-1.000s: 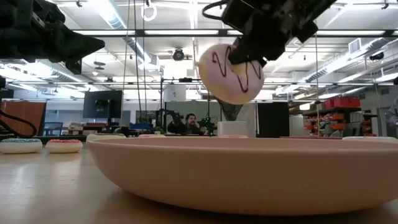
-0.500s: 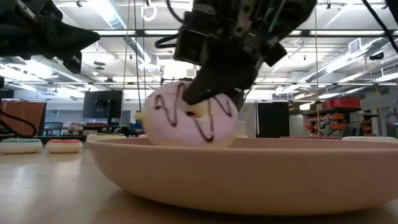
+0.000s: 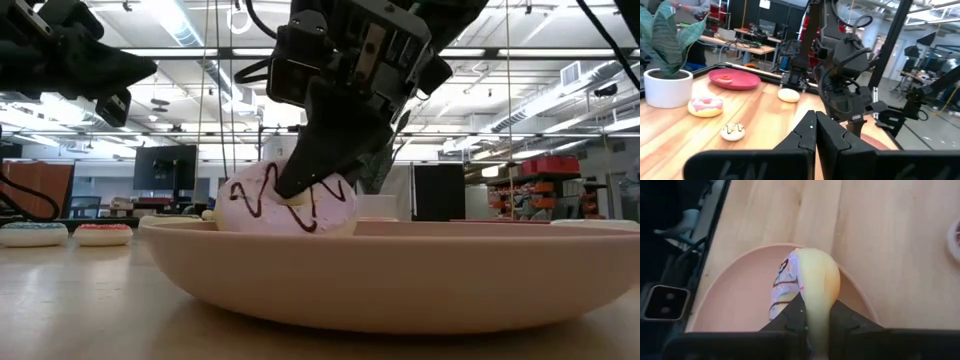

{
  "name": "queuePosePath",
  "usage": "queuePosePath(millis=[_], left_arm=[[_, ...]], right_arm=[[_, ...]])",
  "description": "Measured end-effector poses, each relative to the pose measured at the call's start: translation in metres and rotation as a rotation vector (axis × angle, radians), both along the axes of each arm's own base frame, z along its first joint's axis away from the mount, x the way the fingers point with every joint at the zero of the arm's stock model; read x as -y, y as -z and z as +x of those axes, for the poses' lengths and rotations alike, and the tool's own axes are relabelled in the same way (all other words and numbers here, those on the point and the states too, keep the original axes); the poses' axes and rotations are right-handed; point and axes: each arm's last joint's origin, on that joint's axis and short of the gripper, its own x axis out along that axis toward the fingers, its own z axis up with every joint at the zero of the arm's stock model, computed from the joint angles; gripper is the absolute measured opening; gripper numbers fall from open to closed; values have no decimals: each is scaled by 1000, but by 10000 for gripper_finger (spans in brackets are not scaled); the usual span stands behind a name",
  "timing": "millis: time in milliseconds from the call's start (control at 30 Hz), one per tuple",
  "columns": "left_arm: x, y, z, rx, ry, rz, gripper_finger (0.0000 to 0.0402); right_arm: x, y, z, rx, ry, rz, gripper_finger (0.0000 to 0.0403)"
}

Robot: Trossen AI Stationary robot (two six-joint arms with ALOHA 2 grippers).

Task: Pick & Place donuts
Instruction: Put the large purple donut on the pink plate, then put the small white donut on the red plate

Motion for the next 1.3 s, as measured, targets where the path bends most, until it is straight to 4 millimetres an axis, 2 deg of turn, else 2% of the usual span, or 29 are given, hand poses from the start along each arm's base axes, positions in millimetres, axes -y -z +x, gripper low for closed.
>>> queuePosePath(millis=[167,400,500,633,800,900,967,1067,1300], left_arm=[[3,-2,4,13,10,2,12],[5,-1,8,3,13,14,12],[5,0,9,-7,13,18,12],[6,1,11,-19,13,24,12],[6,3,12,-41,13,27,12],[7,5,14,-64,9,30,12],[7,7,15,-81,-6,32,12],[6,10,17,-105,-34,36,12],[6,14,22,-134,-105,46,12]], right_arm=[[0,0,0,18,-10,-32,94],[2,-8,-2,48,-35,-59,194],[6,-25,-6,72,-5,-115,221],[13,-58,-20,107,64,-284,234],[17,-101,-50,116,126,-455,232],[14,-115,-71,103,160,-569,225],[14,-115,-88,101,188,-625,219],[17,-100,-115,75,249,-661,211],[32,-37,-174,44,433,-583,199]])
